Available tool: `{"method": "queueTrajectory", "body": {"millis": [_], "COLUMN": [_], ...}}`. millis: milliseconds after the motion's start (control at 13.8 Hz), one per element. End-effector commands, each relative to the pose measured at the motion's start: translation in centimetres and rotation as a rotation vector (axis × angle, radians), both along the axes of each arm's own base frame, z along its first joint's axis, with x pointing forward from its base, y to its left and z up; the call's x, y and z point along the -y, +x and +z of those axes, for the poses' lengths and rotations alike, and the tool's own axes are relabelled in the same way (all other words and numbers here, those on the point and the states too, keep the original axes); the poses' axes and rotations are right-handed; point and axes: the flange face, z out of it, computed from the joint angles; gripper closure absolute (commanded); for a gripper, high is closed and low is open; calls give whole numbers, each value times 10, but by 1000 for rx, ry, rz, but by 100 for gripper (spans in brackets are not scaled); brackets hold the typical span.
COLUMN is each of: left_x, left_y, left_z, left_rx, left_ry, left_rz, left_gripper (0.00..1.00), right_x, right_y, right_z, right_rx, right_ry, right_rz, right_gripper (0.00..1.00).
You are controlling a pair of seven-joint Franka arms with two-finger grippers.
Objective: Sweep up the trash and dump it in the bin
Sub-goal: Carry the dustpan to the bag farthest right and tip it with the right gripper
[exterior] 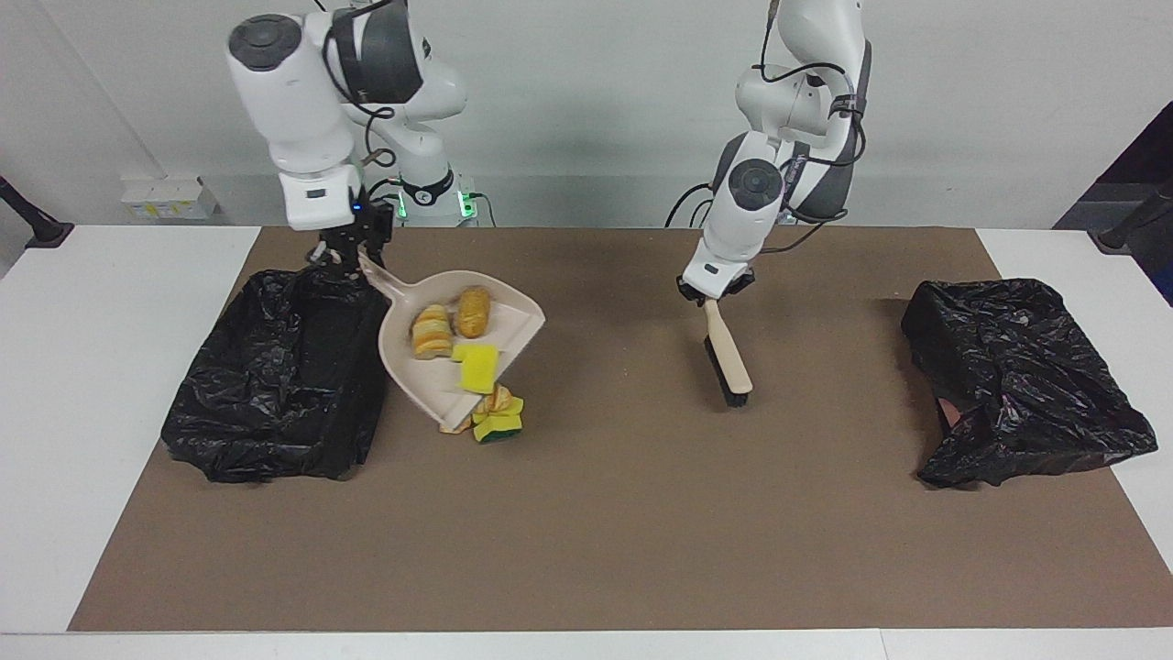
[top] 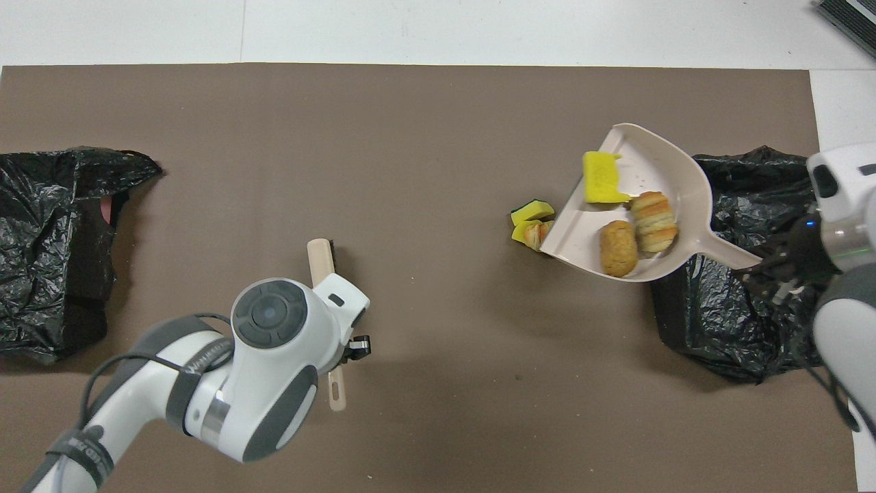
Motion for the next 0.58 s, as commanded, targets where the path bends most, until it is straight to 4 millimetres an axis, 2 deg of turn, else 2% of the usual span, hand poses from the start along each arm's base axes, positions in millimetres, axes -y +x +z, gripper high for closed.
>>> {"method": "queueTrajectory", "body": {"millis": [0,145,217,361,506], "left_x": [16,40,41,40,37], "left_y": [-56,-80,-86,-87,-98], "left_z": [5,-1,-5,-6,-20], "left_rx": [18,10,3,-5,-22], "left_ry": [-51,-32,-23,-20,1], "left_rz": [30,51,50,99,75], "left_gripper": [100,100,100,100,100], "right_x": [67,133,155,165,152], "right_y": [-12,-29,-38,-41,-29], "right_z": [-2,0,2,2,1], "right_rx": [-6,-7,-10,-54,-69], "right_ry": [22,-39,-58,-150,-271], "right_rz": [38,86,103,203,306], "right_gripper": [100,100,100,100,100]}}
